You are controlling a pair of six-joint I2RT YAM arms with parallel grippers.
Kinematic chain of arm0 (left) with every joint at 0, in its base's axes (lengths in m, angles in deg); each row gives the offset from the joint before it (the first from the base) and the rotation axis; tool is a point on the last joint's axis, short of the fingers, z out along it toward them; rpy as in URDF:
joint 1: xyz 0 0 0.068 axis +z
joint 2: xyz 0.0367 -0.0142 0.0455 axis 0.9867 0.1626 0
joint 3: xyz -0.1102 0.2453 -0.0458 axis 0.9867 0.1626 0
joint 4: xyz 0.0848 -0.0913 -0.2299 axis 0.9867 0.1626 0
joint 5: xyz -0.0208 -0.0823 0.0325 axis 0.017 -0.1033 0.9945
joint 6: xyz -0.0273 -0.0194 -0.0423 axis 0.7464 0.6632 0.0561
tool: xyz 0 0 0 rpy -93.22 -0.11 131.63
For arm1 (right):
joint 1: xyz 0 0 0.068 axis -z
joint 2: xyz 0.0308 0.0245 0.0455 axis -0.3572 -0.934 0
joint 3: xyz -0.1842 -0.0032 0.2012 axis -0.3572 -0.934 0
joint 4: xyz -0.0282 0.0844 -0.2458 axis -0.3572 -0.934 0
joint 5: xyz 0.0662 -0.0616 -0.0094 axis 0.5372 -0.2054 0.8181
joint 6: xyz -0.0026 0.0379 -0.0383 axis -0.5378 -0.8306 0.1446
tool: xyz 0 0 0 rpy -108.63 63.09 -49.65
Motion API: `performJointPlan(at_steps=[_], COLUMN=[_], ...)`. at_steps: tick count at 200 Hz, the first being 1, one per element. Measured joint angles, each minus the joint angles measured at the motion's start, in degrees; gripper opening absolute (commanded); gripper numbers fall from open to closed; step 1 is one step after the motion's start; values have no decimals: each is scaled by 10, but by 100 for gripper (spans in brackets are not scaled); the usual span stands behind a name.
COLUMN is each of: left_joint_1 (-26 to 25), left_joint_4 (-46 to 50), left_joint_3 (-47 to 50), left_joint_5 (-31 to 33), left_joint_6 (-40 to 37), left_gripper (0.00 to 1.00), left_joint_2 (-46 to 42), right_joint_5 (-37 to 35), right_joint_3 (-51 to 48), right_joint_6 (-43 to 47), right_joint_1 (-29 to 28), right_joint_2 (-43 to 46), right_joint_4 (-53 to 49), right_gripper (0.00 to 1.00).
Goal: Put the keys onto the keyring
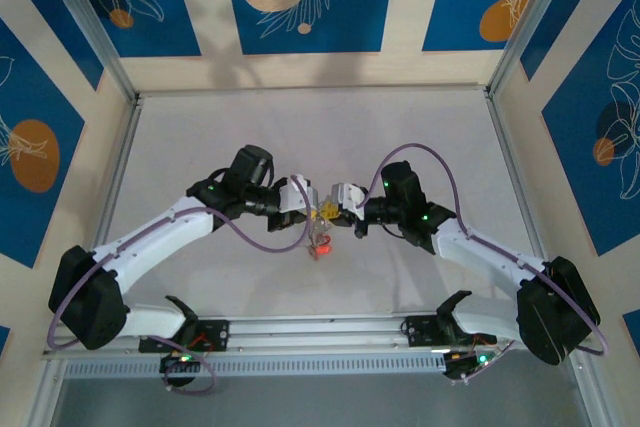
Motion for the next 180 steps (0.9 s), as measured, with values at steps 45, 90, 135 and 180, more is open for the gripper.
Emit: performJointPlan(at_steps=[45, 90, 135, 180], left_joint_1=[3, 4, 4, 1], left_joint_4=[-1, 4, 14, 29], left_joint_3=[0, 0, -7, -31], left_joint_5=[0, -5, -15, -15], left_joint_6=[9, 9, 9, -3], left_gripper=[18, 24, 24, 23], left_joint_2=[6, 9, 9, 27], right_joint_5=[7, 7, 1, -3], right_joint_3=[5, 14, 21, 22], right_joint_6=[-1, -2, -2, -2], right_joint_1=[2, 2, 0, -3], right_joint_2=[-6, -21, -35, -39], right_joint_4=[-6, -9, -17, -19], right_gripper=[0, 0, 0, 0])
